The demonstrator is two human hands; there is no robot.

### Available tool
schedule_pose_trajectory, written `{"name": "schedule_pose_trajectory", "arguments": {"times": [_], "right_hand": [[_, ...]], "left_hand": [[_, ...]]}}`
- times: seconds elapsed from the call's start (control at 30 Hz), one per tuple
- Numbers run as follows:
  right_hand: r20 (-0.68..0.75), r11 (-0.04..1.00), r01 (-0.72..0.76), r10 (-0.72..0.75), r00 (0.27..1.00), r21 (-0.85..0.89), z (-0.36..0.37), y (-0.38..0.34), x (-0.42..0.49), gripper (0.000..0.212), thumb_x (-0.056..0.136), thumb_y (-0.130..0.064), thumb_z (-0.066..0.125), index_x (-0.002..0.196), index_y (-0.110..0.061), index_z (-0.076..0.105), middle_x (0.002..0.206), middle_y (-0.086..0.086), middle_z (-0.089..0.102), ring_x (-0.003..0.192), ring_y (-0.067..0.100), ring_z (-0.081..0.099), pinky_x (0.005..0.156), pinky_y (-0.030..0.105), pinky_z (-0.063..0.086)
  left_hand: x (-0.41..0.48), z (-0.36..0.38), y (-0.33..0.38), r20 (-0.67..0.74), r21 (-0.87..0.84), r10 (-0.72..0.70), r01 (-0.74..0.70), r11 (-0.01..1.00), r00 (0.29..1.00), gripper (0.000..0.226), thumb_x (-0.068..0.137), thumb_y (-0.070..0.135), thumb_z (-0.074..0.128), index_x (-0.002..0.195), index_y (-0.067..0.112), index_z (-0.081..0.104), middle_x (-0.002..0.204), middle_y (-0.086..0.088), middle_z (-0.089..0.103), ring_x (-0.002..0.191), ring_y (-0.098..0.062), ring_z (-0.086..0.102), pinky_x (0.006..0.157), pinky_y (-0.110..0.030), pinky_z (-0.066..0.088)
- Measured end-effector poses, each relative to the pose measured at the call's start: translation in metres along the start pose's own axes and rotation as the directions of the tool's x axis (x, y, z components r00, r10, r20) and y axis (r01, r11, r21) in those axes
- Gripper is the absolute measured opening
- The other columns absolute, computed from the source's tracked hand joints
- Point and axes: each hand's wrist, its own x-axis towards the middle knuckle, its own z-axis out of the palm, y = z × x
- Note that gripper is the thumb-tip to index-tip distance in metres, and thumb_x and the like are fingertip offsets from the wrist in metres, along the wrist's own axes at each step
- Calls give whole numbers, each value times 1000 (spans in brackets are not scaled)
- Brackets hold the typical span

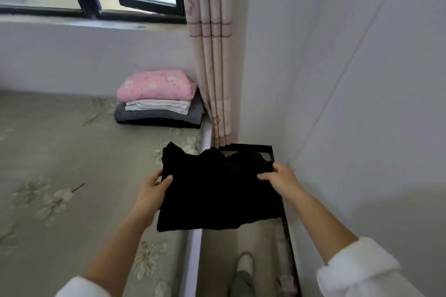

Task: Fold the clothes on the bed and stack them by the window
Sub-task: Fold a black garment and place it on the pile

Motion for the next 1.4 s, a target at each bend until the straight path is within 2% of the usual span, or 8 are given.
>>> {"name": "schedule_pose_trajectory", "arguments": {"times": [0.17, 0.33, 0.5, 0.6, 0.87, 1.23, 1.33, 1.4], "right_hand": [[115, 999, 11, -7, 993, -31, 4, -46, 109, 16, 85, -8, 66, 94, -22, 65, 92, -2, 71, 74, 9, 70, 54, 16, 50], [193, 997, 3, 13, 981, -83, 15, -96, 214, 13, 86, -10, 65, 91, -23, 64, 93, -2, 69, 82, 12, 67, 59, 20, 49], [269, 992, 8, 27, 963, -129, 47, -142, 303, 16, 87, -10, 65, 85, -25, 61, 88, -4, 68, 76, 9, 65, 56, 20, 46], [298, 996, -14, 39, 954, -88, 72, -165, 353, 18, 84, -8, 67, 86, -25, 63, 84, -4, 71, 70, 8, 69, 50, 15, 48], [338, 999, -11, 1, 941, 30, 170, -227, 483, 32, 83, -8, 69, 109, -28, 64, 101, -7, 71, 89, 11, 69, 69, 21, 54], [258, 995, -30, 5, 966, 91, 291, -282, 610, 36, 85, -9, 68, 118, -24, 60, 109, -5, 67, 98, 14, 64, 82, 32, 54], [239, 997, -80, 82, 968, -16, 308, -271, 629, 46, 88, -11, 67, 131, -15, 52, 123, 3, 61, 111, 23, 60, 95, 40, 50], [174, 983, -69, 99, 980, -168, 317, -260, 637, 51, 90, -13, 64, 136, -8, 42, 130, 8, 54, 118, 27, 55, 98, 36, 46]], "left_hand": [[94, 16, 31, -95, -54, 4, -10, 999, 995, 22, 98, 17, 50, 118, 20, 58, 95, -4, 70, 80, -17, 69, 63, -28, 52], [175, 25, 65, -98, -81, -57, 49, 995, 994, 24, 95, 13, 55, 119, 13, 60, 90, -7, 73, 72, -18, 71, 51, -25, 53], [246, 12, 98, -138, -106, -128, 114, 988, 982, 33, 97, 14, 52, 129, 13, 55, 103, -9, 68, 86, -21, 66, 64, -32, 50], [292, -8, 120, -191, -110, -128, 109, 988, 973, 28, 98, 14, 50, 125, 16, 56, 99, -5, 68, 81, -18, 65, 57, -27, 52], [453, -96, 185, -284, -29, -40, 33, 999, 958, 31, 99, 8, 44, 128, 12, 56, 112, -12, 65, 92, -26, 62, 66, -29, 50], [638, -202, 236, -392, 110, 106, -68, 992, 914, 19, 98, 10, 50, 104, 22, 64, 91, 9, 68, 67, 2, 67, 53, -11, 50], [676, -214, 216, -464, 156, 90, -19, 988, 881, 19, 97, 12, 53, 113, 16, 62, 104, -7, 68, 75, -9, 66, 68, -24, 52], [693, -209, 193, -510, 287, 41, 125, 950, 859, 33, 99, 19, 49, 131, 10, 52, 124, -20, 59, 99, -26, 60, 88, -40, 47]]}}
